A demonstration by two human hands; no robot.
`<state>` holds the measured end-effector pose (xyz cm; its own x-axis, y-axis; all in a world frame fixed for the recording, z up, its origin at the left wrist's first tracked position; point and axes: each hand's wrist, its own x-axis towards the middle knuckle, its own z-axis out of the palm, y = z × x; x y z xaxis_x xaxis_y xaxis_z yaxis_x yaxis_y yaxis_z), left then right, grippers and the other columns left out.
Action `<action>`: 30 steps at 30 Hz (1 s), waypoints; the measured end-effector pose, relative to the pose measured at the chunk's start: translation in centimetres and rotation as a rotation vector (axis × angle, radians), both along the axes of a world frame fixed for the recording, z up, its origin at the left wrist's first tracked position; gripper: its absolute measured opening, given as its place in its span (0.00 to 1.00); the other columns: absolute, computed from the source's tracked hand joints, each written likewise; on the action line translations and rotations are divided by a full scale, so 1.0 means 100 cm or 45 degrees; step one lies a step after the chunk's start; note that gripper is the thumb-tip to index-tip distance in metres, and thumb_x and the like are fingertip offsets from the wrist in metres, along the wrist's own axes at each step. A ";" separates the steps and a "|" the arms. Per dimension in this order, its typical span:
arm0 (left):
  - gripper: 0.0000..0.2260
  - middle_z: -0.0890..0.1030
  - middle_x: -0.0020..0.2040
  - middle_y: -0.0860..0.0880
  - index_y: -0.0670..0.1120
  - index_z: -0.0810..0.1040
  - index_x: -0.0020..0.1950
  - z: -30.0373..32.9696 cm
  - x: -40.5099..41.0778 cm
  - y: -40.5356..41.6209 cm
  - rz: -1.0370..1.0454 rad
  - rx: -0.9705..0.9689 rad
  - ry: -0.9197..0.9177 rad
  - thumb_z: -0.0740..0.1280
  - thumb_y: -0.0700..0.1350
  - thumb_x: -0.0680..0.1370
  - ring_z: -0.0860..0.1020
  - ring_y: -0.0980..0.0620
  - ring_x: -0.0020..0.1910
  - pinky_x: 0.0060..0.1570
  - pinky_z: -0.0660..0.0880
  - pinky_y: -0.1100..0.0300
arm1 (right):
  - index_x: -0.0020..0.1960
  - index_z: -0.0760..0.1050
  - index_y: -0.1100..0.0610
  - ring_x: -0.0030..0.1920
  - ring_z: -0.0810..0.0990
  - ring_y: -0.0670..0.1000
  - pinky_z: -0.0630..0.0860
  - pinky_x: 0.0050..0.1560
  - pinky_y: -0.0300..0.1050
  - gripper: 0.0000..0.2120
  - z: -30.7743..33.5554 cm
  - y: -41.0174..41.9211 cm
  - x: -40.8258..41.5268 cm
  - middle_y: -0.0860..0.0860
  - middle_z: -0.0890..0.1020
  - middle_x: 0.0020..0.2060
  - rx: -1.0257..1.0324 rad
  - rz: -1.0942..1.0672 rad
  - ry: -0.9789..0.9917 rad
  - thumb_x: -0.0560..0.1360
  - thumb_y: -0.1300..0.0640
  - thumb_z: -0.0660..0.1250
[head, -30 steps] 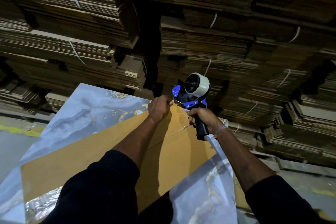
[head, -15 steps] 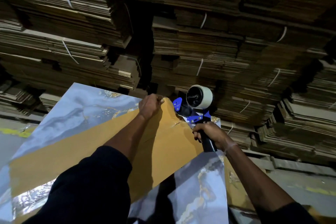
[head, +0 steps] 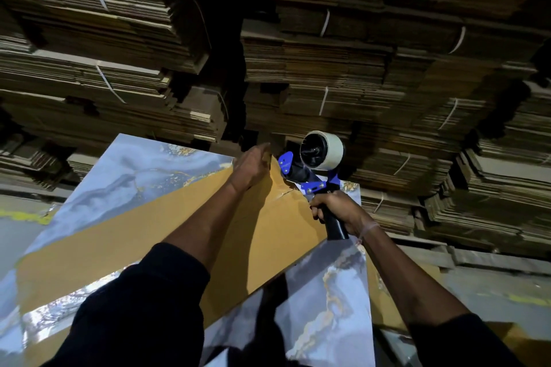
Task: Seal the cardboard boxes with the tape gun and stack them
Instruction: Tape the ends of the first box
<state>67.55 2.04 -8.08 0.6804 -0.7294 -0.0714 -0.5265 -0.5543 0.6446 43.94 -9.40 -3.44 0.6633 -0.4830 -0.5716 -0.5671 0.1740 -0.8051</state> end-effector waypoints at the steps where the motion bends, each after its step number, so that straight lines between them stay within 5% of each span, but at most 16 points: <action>1: 0.27 0.74 0.75 0.46 0.54 0.67 0.80 -0.002 -0.002 0.000 0.016 -0.015 0.013 0.67 0.43 0.81 0.72 0.41 0.73 0.69 0.70 0.39 | 0.36 0.79 0.62 0.29 0.74 0.53 0.74 0.32 0.43 0.09 -0.001 -0.001 0.000 0.60 0.79 0.32 0.013 -0.003 -0.003 0.75 0.65 0.68; 5: 0.19 0.77 0.72 0.47 0.57 0.74 0.74 -0.010 -0.002 0.005 -0.014 -0.064 -0.041 0.67 0.45 0.83 0.75 0.44 0.70 0.63 0.68 0.49 | 0.37 0.78 0.62 0.28 0.74 0.52 0.73 0.31 0.42 0.09 -0.002 -0.005 0.000 0.60 0.79 0.32 0.078 0.002 -0.015 0.75 0.66 0.67; 13: 0.21 0.77 0.71 0.45 0.58 0.74 0.75 -0.011 0.000 0.010 -0.111 -0.003 -0.131 0.63 0.43 0.83 0.76 0.41 0.67 0.64 0.73 0.42 | 0.36 0.77 0.62 0.30 0.73 0.52 0.72 0.32 0.41 0.09 -0.005 -0.011 -0.004 0.59 0.79 0.32 0.134 0.052 -0.042 0.75 0.65 0.67; 26: 0.19 0.75 0.74 0.47 0.58 0.73 0.76 -0.013 -0.004 0.007 -0.030 -0.004 -0.119 0.63 0.46 0.85 0.73 0.43 0.71 0.65 0.62 0.48 | 0.36 0.81 0.63 0.29 0.76 0.50 0.73 0.36 0.42 0.10 -0.020 -0.009 -0.064 0.57 0.81 0.31 0.045 0.013 -0.026 0.77 0.64 0.70; 30: 0.19 0.75 0.74 0.47 0.56 0.74 0.76 -0.010 -0.004 0.009 -0.045 -0.025 -0.097 0.63 0.44 0.85 0.74 0.43 0.71 0.69 0.67 0.43 | 0.35 0.82 0.64 0.30 0.76 0.52 0.73 0.38 0.43 0.15 -0.031 -0.004 -0.068 0.57 0.80 0.28 -0.058 0.033 -0.042 0.78 0.56 0.72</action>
